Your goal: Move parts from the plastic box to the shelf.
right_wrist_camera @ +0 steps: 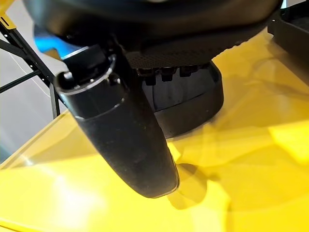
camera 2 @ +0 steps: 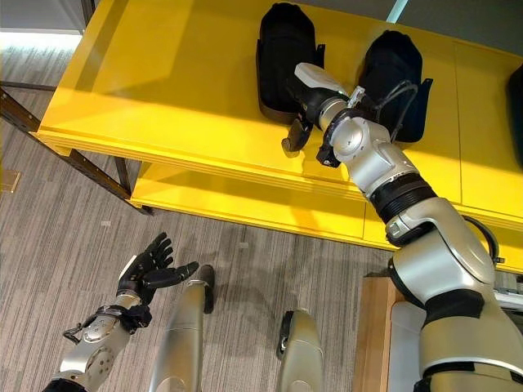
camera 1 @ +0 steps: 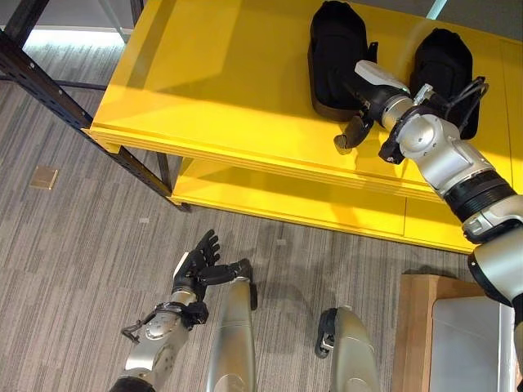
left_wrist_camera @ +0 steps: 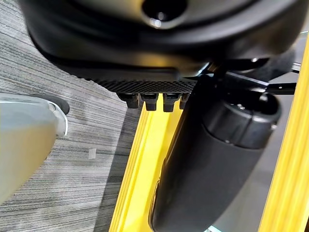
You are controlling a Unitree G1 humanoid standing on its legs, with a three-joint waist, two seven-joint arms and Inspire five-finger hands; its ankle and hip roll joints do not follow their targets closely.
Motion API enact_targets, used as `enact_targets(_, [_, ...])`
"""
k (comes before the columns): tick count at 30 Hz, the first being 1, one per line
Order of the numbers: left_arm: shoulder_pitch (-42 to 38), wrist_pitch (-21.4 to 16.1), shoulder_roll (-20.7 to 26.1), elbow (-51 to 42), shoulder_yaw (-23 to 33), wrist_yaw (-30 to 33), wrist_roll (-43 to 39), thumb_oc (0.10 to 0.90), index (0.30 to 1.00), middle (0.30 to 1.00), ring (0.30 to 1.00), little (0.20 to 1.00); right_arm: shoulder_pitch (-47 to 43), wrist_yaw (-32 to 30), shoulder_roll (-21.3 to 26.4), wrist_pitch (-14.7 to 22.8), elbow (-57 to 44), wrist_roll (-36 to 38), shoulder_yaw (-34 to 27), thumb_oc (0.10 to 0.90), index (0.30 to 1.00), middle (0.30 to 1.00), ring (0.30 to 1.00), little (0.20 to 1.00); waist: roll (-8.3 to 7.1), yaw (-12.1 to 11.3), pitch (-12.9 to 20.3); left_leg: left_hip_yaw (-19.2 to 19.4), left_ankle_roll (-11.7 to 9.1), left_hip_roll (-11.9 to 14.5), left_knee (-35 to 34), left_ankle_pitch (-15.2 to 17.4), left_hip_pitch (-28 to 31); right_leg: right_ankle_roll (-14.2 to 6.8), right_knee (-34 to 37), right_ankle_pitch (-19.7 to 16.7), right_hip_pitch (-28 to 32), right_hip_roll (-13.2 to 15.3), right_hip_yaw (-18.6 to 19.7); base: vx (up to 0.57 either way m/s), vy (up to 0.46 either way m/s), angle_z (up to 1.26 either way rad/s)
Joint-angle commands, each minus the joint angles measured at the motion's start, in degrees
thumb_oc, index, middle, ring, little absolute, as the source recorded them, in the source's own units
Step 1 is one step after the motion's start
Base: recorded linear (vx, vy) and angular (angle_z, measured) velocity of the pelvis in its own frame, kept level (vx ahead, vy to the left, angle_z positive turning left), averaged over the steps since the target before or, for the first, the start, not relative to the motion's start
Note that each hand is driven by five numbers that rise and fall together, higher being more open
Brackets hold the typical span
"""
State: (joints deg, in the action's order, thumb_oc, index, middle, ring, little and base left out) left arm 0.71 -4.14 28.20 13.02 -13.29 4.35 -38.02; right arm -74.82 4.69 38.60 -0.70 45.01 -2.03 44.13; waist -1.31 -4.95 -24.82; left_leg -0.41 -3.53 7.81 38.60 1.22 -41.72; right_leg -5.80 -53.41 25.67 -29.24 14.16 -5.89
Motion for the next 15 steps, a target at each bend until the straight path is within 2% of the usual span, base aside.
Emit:
enact_targets(1, [-1.59,-4.27,0.33,-2.58,-0.25,-0.37,-0.61,0.9,1.0,1.0,1.0,1.0,-0.22,-0.62,-2.87,1.61,0.97,0.16,-1.8,0.9,1.0,1.0,1.0,1.0,0.13,-2.21,2.04,-3.79,-1.66,3.99,5.24,7.26,0.95,1.24,5.12,-7.03,-0.79,0.51,-0.63,0.0,0.0,0.0])
enact_targets(15, [-2.32,-4.25,-0.22,-2.16,-0.53,0.14,-0.61,0.9,1.0,1.0,1.0,1.0,2.79,-0.71,-5.62,1.75,-0.96,2.76,-4.24,0.9,1.0,1.0,1.0,1.0,-0.08,-2.28,1.93,-4.14,-1.79,4.27,5.33,7.36,1.18,1.33,4.63,-6.43,-0.59,0.27,-0.9,0.0,0.0,0.0])
